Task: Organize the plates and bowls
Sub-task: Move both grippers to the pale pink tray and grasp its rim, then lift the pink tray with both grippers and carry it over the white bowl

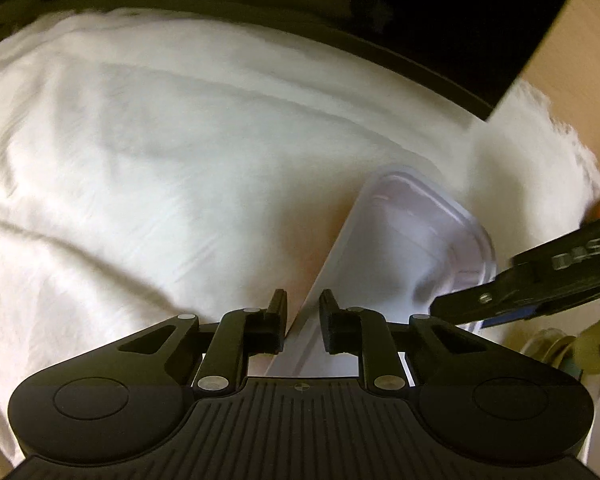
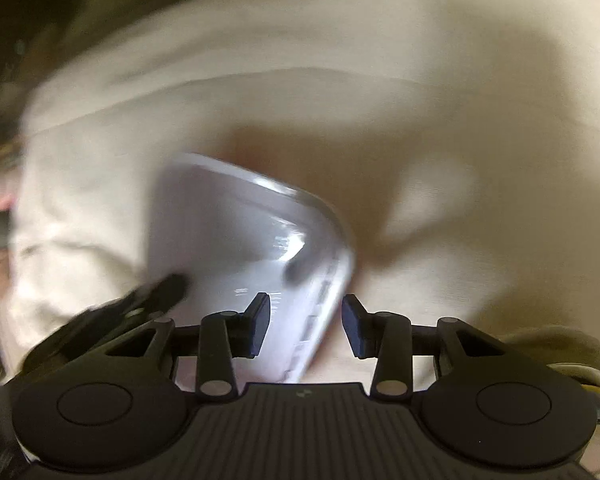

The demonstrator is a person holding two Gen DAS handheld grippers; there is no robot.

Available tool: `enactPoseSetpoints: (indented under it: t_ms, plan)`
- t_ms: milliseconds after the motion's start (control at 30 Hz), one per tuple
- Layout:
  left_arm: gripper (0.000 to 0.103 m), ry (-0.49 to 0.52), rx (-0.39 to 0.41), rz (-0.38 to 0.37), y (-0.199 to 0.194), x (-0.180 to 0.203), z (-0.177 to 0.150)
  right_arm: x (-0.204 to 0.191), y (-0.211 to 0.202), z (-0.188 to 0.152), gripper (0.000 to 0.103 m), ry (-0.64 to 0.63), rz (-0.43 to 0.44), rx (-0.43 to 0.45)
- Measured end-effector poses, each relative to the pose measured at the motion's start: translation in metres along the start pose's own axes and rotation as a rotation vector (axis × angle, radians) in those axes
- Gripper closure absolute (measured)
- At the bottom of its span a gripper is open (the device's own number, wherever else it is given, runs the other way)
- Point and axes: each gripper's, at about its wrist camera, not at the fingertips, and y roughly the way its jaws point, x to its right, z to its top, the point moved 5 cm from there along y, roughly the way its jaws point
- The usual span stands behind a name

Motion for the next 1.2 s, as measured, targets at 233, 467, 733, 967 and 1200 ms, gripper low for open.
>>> enactPoseSetpoints:
  t_ms: [233, 467, 733, 967, 1200]
  plan:
    - [0.086, -0.158, -0.050, -0.087, 0.005, -0.031, -0.020, -0.040, -0.001, -0.011, 0.062, -0.146, 0.048, 0.072]
    - [0.090, -0.226, -0.059, -0.177, 0.009, -0.032, -0.031, -0.033, 0.029, -0.019, 0.062, -0.109, -0.036, 0.001]
    - [0.087, -0.216, -0.003, -0.214, -0.031, -0.027, -0.034, -0.042, 0.012, -0.032, 0.066, -0.148, -0.009, 0.067]
    - [0.084, -0.099, 0.126, -0.260, -0.097, 0.018, -0.011, -0.038, -0.056, -0.045, 0.066, -0.146, 0.088, 0.169]
    - [0.082, 0.085, 0.200, -0.378, -0.153, 0.099, -0.005, -0.005, -0.155, -0.081, 0.066, -0.100, 0.152, 0.349]
